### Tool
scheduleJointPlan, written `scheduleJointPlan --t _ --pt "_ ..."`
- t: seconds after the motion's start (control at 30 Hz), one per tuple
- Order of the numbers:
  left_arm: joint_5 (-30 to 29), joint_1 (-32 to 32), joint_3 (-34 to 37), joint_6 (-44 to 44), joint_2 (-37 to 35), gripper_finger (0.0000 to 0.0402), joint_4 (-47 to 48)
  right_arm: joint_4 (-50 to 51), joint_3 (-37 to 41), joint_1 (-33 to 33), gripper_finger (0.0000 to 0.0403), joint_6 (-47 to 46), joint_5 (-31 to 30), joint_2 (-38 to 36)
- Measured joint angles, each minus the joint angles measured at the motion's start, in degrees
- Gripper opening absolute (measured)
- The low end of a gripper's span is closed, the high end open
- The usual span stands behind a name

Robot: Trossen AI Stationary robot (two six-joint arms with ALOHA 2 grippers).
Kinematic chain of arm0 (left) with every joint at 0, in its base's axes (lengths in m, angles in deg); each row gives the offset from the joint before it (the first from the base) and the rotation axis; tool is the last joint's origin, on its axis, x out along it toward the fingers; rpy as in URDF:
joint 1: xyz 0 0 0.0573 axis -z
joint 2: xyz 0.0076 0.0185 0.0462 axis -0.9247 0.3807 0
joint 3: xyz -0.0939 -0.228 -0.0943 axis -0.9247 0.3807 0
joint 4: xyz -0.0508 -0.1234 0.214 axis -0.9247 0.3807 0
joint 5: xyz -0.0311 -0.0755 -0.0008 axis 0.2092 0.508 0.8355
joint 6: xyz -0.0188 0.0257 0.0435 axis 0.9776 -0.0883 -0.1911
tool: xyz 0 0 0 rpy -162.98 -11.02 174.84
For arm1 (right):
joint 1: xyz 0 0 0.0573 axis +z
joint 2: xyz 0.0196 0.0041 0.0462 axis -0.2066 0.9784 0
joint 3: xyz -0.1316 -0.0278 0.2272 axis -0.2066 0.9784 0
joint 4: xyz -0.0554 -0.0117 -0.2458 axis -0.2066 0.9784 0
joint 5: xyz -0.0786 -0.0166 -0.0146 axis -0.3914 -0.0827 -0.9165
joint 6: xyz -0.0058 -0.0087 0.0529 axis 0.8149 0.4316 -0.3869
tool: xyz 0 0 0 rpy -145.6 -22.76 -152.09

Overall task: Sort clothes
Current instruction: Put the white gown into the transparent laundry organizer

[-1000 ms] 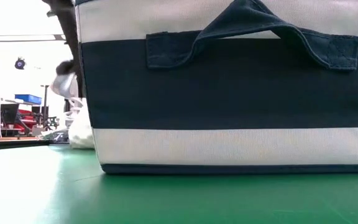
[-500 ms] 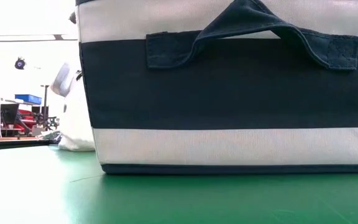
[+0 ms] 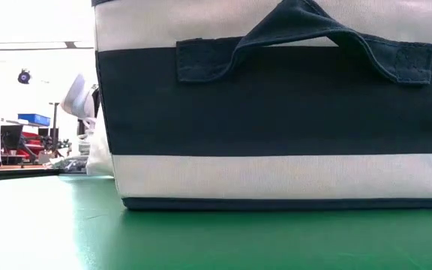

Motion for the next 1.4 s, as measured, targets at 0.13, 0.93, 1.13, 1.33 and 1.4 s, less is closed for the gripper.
scheduleJointPlan --t 0.13,0.93,1.13,1.33,1.4 --pt "-0.85 1.82 -8.03 -0.57 4.00 0.0000 1.76 -8.93 0.00 1.71 0.0319 -2.34 -1.17 3.38" --pt "-1.53 10.26 -18.61 -1.31 12.89 0.0002 -2.49 -27.15 -0.17 2.65 0.0070 -3.39 1.01 11.30" --pt "-1.68 10.24 -18.73 -0.96 12.45 0.0056 -1.60 -30.02 -0.11 2.95 0.0018 0.00 1.08 9.48" --pt "-1.49 10.26 -18.77 -6.41 10.36 0.0137 -0.59 -31.87 0.00 2.95 0.0016 2.16 -1.12 7.09" --pt "-1.30 10.26 -18.77 -7.42 9.45 0.0156 -0.47 -34.35 0.00 2.95 0.0015 3.92 -2.98 6.04"
